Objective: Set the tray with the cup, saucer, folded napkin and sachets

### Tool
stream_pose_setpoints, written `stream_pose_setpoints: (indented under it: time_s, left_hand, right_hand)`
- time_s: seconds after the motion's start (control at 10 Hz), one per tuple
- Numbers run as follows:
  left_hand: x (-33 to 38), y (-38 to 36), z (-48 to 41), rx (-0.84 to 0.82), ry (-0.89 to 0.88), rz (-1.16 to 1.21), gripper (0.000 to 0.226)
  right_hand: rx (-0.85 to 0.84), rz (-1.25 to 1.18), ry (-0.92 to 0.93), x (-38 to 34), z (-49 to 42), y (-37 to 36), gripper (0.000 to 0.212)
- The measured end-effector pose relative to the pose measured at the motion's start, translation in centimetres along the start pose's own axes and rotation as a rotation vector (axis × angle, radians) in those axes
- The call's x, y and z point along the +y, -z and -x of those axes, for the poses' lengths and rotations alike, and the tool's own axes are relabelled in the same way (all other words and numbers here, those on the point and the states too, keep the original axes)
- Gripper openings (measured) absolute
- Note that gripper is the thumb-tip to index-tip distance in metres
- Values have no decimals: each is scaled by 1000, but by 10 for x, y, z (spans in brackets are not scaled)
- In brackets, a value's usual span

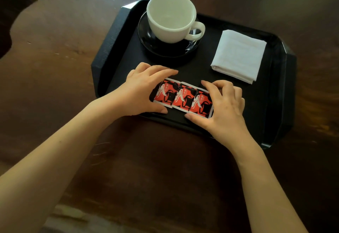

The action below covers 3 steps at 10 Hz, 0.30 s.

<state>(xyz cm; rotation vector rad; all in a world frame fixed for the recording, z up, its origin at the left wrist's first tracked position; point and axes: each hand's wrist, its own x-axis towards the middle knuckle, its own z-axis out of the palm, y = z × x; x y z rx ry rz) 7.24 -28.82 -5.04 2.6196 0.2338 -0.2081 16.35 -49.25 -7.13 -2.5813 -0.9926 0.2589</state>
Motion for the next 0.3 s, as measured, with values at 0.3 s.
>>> stream_pose_setpoints:
  time_s: [0.3]
  left_hand:
    - [12,19,19,-39,81,101,56]
  right_hand:
    - [-101,-39,-198,-9,31,23,73]
